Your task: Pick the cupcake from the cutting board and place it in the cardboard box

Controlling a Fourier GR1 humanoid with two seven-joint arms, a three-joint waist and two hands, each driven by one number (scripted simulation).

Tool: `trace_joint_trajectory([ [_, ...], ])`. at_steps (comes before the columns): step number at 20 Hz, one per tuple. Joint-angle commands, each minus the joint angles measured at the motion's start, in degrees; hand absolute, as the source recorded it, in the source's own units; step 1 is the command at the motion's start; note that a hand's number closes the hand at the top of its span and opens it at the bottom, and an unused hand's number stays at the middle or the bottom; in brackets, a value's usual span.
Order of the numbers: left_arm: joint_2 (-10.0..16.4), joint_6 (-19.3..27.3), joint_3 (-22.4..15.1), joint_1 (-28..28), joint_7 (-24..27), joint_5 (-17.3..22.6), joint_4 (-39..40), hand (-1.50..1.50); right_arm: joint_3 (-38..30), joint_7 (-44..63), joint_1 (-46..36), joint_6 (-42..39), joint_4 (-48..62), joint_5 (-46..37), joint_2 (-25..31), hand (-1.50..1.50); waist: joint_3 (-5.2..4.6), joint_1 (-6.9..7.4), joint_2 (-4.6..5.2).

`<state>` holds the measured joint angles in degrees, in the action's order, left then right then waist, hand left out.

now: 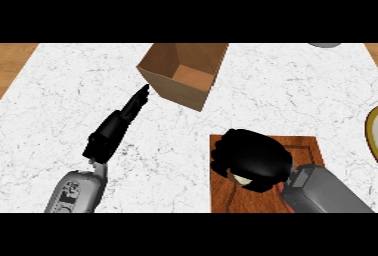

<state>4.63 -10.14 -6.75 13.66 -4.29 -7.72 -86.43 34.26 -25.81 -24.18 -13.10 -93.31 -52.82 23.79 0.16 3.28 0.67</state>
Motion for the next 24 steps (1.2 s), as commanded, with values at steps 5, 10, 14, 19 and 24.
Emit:
trace_joint_trajectory([
  [5, 0.2, 0.5, 1.4, -0.2, -2.3, 0.5, -0.5, 0.00, -16.1, -29.1, -10.8, -4.5, 6.4, 18.3, 10.7, 1.50, -0.13, -2.42, -0.43],
  [10, 0.5, 0.6, 2.1, -1.0, -0.1, 0.3, 0.1, 0.00, -21.5, -35.7, -10.8, -12.0, 7.7, 28.7, 15.2, 1.50, -0.16, -3.20, -0.58],
  [14, 0.7, -0.7, 1.1, -3.6, -2.4, 1.2, -4.7, 0.00, -26.7, -31.4, -13.9, -16.0, 9.8, 38.6, 17.3, 1.50, -0.15, -2.60, -0.77],
  [19, 1.3, -1.2, 1.4, -3.7, -1.3, 1.0, -4.8, 0.00, -26.4, -23.0, -20.1, -20.0, 15.2, 44.1, 17.4, 1.50, -0.18, -2.15, -0.62],
  [24, -0.4, -0.1, 0.3, -4.4, -1.9, -0.4, -4.4, 0.00, -25.9, -16.6, -26.7, -17.8, 20.4, 41.8, 13.4, 1.50, -0.18, -2.37, -0.58],
])
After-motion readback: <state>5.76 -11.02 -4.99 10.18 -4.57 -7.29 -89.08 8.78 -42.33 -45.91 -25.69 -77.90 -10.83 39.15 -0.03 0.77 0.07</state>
